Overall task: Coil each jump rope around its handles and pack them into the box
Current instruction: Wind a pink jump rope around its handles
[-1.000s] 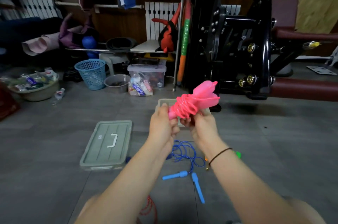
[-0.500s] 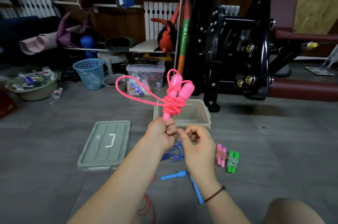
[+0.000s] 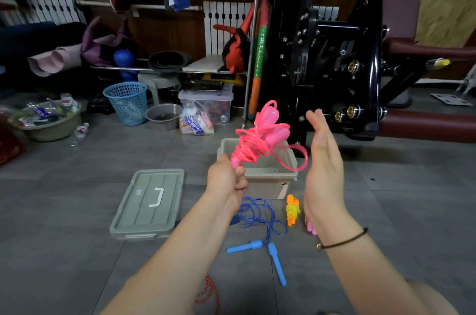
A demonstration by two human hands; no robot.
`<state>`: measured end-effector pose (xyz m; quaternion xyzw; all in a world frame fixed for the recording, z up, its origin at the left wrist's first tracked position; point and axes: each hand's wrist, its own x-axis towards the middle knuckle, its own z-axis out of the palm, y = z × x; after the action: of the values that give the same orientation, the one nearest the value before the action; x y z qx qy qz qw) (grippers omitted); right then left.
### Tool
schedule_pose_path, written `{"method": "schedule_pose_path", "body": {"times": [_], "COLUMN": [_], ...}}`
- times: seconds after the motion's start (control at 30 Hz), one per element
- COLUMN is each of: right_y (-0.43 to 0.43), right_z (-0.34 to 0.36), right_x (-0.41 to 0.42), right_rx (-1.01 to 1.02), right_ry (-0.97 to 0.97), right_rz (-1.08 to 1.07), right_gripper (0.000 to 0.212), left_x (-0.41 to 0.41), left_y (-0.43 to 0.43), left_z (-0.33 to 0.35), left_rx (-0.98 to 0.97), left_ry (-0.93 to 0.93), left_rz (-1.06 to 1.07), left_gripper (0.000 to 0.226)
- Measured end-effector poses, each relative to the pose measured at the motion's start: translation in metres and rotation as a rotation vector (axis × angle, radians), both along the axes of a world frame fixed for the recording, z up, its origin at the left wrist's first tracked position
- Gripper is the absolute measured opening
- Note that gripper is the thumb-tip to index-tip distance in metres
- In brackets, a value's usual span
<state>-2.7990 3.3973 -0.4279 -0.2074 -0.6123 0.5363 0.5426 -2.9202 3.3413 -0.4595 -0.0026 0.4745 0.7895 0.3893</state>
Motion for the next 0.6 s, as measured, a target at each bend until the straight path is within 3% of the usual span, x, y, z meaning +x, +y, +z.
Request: {"method": "schedule_pose_path", "body": {"times": [0.17,0.37,0.47,0.6], "right_y": [0.023,0.023,0.012,-0.002], "right_z": [0.001,-0.016,-0.020,-0.027], "right_x": [-0.013,-0.014,-0.018,-0.014], "right_rx": [-0.570,-0.527,-0.574,-0.747], "right_ry": [0.099,-0.017,-0.084,0.002], "right_rz": [0.287,0.419,0.558,0.662], "right_gripper": [0.039,0.063,0.062,0.051], "left_x": [0.002,-0.003,-0.005,-0.008], "left_y": [0.000,-0.007,-0.009,-0.008], "left_z": [0.003,0.004,0.004,0.001], "left_rx": [0.006,0.021,0.043,0.001], "left_ry": [0.070,0.083,0.030,0.062], "left_rz": [-0.052,-0.112,-0.133,-0.098], "left_gripper": [0.033,0.035,0.038,0.036]}}
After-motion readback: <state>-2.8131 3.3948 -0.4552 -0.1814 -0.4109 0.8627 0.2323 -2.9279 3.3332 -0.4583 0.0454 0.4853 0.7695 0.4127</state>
